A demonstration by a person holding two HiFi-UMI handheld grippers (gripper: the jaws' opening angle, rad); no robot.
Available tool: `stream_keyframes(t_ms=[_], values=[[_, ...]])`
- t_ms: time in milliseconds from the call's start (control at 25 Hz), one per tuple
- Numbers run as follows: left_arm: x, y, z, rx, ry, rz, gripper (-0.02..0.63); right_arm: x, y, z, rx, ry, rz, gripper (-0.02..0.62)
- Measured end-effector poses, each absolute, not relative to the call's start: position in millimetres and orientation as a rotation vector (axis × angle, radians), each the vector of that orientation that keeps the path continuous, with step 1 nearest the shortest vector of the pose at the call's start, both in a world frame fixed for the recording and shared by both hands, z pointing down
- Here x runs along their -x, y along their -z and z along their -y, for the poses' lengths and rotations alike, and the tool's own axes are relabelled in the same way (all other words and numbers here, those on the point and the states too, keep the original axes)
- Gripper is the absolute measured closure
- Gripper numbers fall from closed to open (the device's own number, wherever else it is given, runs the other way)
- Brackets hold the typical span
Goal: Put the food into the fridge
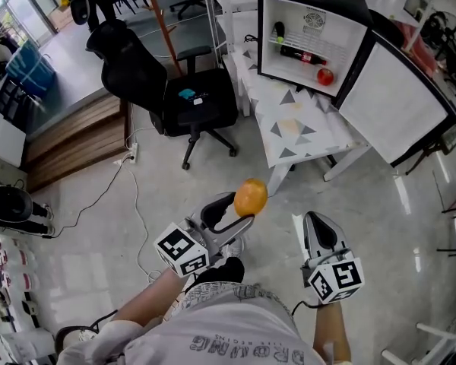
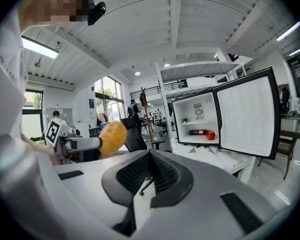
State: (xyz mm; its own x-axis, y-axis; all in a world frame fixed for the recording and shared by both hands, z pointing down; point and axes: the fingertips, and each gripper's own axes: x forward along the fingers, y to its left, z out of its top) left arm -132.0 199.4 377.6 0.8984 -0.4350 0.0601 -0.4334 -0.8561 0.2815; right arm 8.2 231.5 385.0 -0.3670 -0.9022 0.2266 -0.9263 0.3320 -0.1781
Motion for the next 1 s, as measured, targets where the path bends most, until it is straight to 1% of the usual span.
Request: stream_keyframes(t_ms=[640,1000], values=[[153,-376,-105,-2.786,0.021,0.587,0.344,20,-379,-137,-1.754,-0.418,2.461,0.594],[167,-373,-71,-2.799,0.033,0.563,0.344,33,-374,-109,-1.790,-0.399,2.438,0.592]])
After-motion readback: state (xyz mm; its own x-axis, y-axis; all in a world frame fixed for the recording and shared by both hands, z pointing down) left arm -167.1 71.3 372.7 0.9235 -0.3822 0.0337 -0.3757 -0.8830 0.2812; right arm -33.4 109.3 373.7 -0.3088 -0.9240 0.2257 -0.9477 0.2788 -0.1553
